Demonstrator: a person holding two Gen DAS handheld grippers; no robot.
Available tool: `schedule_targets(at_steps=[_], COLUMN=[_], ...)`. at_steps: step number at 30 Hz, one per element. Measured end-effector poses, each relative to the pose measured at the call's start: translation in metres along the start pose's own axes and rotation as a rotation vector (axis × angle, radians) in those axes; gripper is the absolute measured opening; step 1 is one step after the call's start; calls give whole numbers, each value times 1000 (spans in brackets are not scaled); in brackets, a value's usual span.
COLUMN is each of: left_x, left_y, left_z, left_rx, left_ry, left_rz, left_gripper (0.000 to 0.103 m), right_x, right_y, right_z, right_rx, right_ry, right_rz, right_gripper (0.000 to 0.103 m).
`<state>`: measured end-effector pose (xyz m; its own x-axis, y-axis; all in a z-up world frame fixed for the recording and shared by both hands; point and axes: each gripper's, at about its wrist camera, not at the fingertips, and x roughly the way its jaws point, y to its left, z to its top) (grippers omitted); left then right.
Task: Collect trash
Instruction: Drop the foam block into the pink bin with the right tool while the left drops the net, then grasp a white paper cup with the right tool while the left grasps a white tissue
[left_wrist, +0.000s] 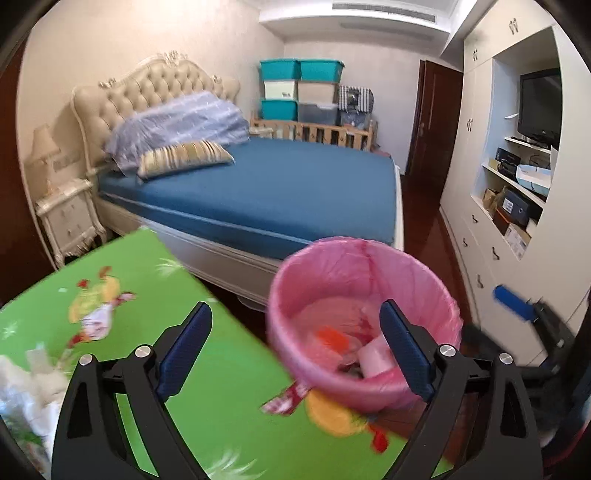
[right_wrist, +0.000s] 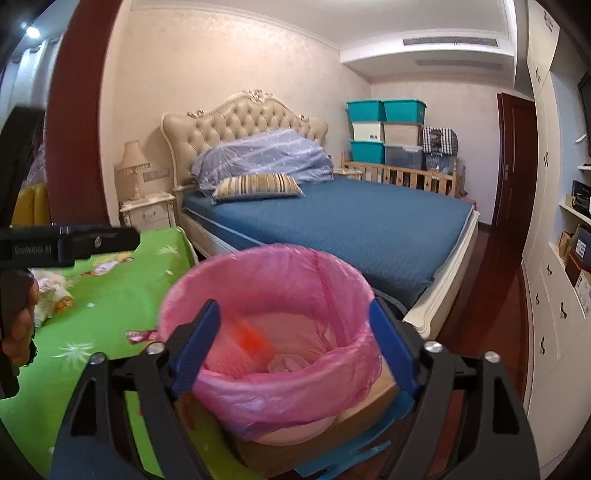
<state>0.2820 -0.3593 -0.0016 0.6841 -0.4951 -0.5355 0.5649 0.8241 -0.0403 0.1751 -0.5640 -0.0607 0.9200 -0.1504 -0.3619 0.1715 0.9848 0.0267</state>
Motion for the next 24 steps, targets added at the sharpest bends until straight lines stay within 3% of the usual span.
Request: schedule_targets(at_steps=[4, 6, 11, 14, 16, 18, 20, 24], left_x=[-53, -78, -155, -193, -217, -239, -255, -293], left_y=[17, 28, 65, 87, 104, 121, 136, 179], left_z=[-19, -30, -68, -93, -114, -137, -153, -190], left_rx=[31, 22, -29, -46, -37, -10, -5, -88], left_ry=[-92, -115, -192, -200, -182, -153, -139, -103], left_rz=[71, 90, 136, 168, 260, 399, 467, 568], left_gripper=[91, 97, 96, 96, 96, 96, 96, 96], right_x=[-32, -46, -69, -77, -79, -78, -78, -73], right_y=[24, 46, 94, 126, 151, 188, 219, 276], right_z=[7, 15, 20, 23, 22, 20, 14, 6], right_rx=[-26, -51, -57, -14, -22, -61, -85, -110], right_ry=[-56, -72, -74, -51, -33, -1, 14, 63], right_rz=[23, 59, 101, 168, 220, 261, 302, 396], right_gripper=[98, 98, 98, 98, 98, 98, 98, 98])
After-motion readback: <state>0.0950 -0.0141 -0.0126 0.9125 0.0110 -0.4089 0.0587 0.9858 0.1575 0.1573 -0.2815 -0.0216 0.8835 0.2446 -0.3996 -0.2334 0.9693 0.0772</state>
